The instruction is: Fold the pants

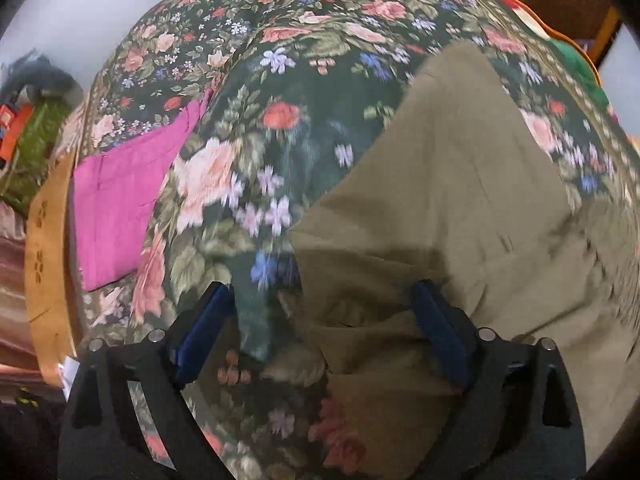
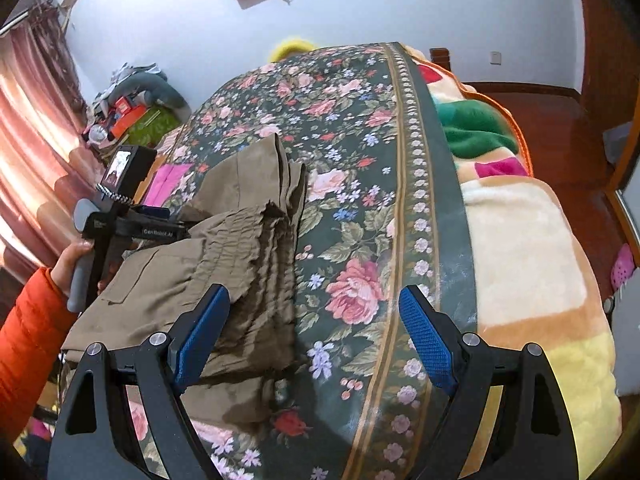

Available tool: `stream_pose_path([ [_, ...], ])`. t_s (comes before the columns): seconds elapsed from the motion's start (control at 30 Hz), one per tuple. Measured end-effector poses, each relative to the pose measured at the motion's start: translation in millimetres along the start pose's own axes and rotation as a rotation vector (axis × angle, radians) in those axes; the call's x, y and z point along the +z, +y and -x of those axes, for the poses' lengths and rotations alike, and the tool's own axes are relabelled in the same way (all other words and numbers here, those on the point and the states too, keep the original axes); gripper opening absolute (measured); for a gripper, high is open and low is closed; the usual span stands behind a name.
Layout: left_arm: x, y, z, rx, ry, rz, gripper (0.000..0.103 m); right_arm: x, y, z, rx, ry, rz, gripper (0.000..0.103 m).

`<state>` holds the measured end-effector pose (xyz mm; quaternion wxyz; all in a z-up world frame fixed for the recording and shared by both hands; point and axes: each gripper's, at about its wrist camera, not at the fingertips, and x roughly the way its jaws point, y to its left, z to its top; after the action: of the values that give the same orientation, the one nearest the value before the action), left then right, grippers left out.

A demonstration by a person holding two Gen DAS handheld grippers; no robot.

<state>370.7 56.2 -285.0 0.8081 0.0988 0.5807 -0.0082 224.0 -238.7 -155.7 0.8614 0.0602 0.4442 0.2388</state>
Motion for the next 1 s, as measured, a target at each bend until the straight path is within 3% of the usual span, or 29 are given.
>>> stream_pose_path([
  [0.2,-39.1,2.5,22.9,0.037,-0.018,-0.009,0.094,-5.7,13.2,8.6,0.021,-0.003,0.031,0.085],
  [0.37,-76.0,13.1,47.8,-0.013,-0.022,0.068,0.094,-12.8,21.7,13.6,0.036,0.013,0.047,0.085],
  [0.57,-118.5,2.2,81.7,-0.032,-0.082,0.071,0.094,-27.8,28.1,8.2,0.045,0.045,0.058,0.085],
  [0.67,-134.0,-1.2,91.8,-0.058,-0.117,0.102,0.094,-35.6,24.5,-1.5,0.008,0.060,0.062,0.084],
  [0.83,-150.8,-0.8,104.1,-0.064,-0.172,0.133,0.090,-44.9,11.1,-14.2,0.042,0.096,0.005,0.067],
  [0.9,-155.8,2.6,105.1,-0.040,-0.168,0.148,0.077,-46.7,10.7,-12.6,0.045,0.087,0.008,0.052],
  [1.0,-167.9,11.3,107.1,-0.049,-0.169,0.190,0.069,-49.1,12.6,-11.0,0.038,0.083,0.027,0.048],
])
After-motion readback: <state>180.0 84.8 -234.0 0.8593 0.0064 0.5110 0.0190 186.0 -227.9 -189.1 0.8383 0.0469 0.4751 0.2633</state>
